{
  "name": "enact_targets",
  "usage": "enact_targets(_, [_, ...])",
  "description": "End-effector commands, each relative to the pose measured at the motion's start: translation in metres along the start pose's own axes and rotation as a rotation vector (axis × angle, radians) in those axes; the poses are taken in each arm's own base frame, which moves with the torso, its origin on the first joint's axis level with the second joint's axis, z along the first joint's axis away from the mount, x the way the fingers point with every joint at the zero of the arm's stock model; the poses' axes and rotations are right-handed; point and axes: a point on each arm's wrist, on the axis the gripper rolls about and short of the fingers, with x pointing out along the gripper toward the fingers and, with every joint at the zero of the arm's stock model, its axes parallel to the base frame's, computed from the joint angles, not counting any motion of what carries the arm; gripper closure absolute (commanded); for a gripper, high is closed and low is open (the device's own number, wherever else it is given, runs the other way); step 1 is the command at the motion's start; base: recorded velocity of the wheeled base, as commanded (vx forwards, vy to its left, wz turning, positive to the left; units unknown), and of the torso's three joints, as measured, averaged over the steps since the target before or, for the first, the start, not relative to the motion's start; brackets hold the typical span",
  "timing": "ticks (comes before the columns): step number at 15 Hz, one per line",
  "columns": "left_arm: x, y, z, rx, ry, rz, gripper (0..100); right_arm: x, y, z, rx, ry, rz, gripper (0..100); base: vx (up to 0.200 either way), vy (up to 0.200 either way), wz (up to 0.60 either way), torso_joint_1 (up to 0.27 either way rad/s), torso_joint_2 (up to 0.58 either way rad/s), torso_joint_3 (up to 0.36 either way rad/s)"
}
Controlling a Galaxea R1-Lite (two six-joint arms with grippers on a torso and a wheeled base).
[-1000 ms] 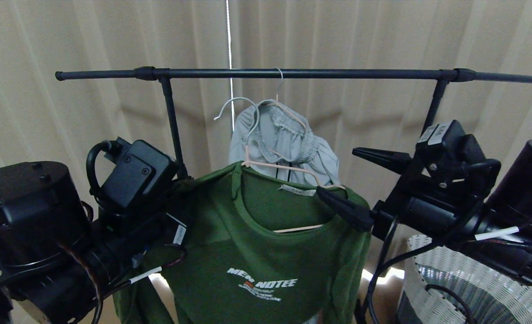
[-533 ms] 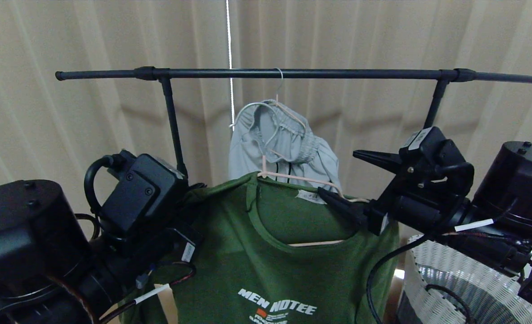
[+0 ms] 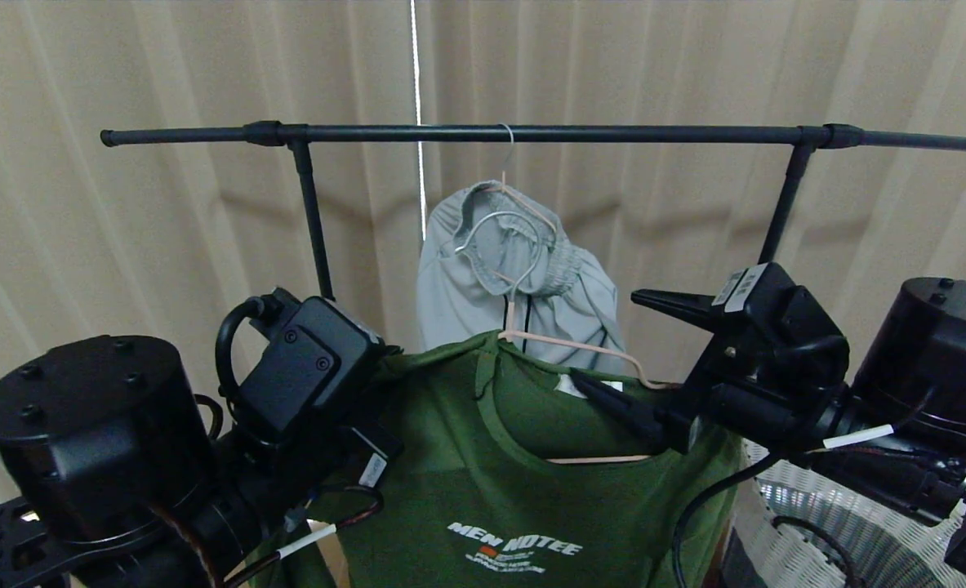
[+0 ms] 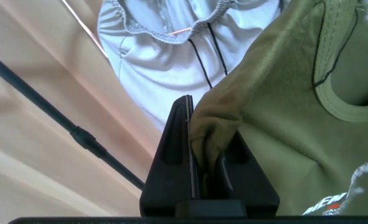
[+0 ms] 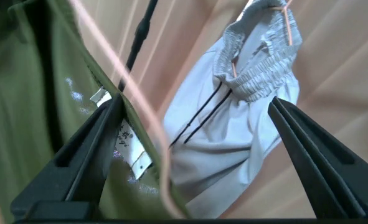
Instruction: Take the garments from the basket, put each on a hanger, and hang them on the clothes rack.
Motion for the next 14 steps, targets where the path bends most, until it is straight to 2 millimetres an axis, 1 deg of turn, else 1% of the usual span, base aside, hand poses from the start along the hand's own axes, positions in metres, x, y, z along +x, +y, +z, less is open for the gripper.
enact_targets(1, [0.0003,-0.0021,0.0001,0.002,0.000,-0.007,100,0.0007,0.0020,-0.0012,0.000,0.004,0.008,0,0.000,0.000,0.00,0.000,0.00,0.000])
enact_targets(5, [-0.0016,-0.0037,0.0006,0.001,-0.004,-0.015,100,0.0000,0.0036,-0.0006,-0.001,0.002,0.014,0,0.000,0.000,0.00,0.000,0.00,0.000])
enact_targets(6, [-0.0021,-0.0040,0.0013,0.001,-0.008,-0.017,100,-0.0007,0.0040,-0.0014,0.000,0.005,0.015,100,0.000,0.000,0.00,0.000,0.00,0.000])
enact_targets(14, [-0.0019,-0.0035,0.0017,-0.003,-0.022,-0.009,100,-0.0011,0.0043,-0.0020,0.002,0.006,0.016,100,0.000,0.000,0.00,0.000,0.00,0.000])
